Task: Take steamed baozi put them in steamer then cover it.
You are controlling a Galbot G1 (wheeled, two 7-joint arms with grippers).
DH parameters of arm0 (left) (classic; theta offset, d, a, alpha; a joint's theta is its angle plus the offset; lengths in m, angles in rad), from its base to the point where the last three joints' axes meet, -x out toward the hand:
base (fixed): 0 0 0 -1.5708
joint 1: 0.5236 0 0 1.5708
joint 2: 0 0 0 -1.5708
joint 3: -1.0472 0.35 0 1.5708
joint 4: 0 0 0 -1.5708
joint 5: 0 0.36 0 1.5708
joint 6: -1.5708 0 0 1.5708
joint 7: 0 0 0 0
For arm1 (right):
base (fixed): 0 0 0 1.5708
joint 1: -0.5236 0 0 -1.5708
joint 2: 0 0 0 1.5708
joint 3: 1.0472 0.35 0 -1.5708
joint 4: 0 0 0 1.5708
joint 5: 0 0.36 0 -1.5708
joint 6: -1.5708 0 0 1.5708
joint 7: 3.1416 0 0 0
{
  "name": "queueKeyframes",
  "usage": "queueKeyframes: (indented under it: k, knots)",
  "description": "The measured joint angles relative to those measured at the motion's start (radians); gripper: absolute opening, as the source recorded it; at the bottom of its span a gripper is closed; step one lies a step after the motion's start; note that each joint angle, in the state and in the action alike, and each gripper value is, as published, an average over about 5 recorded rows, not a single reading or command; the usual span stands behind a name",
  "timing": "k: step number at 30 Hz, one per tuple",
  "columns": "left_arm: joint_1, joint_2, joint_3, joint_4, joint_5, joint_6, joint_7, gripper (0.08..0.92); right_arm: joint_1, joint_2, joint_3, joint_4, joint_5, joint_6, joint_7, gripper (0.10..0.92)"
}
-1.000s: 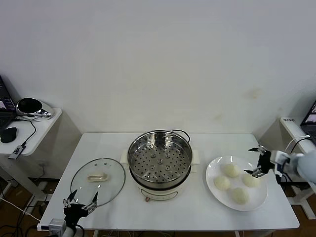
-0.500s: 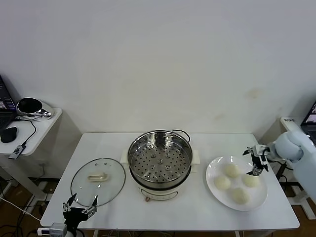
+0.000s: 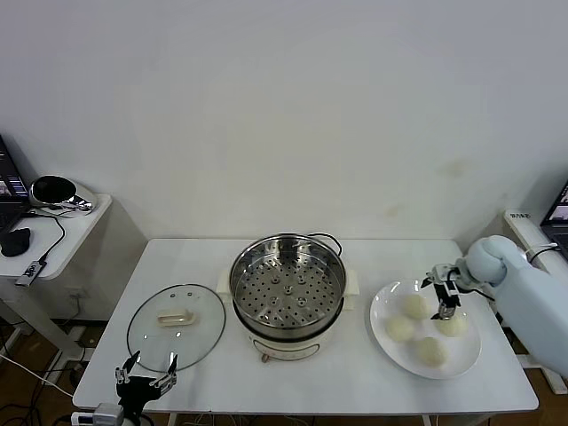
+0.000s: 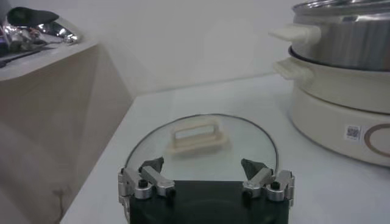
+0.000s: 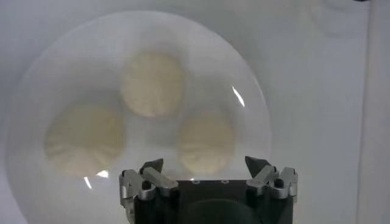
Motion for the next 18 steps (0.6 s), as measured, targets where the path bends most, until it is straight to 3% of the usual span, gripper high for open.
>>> queueKeyframes:
  k: [18]
  knots:
    - [0.0,-0.003,0.002,0.002,0.0,-0.001,-0.005,0.823,0.008,0.062,-0.011,-0.083,-0.033,0.003,0.031,0.817]
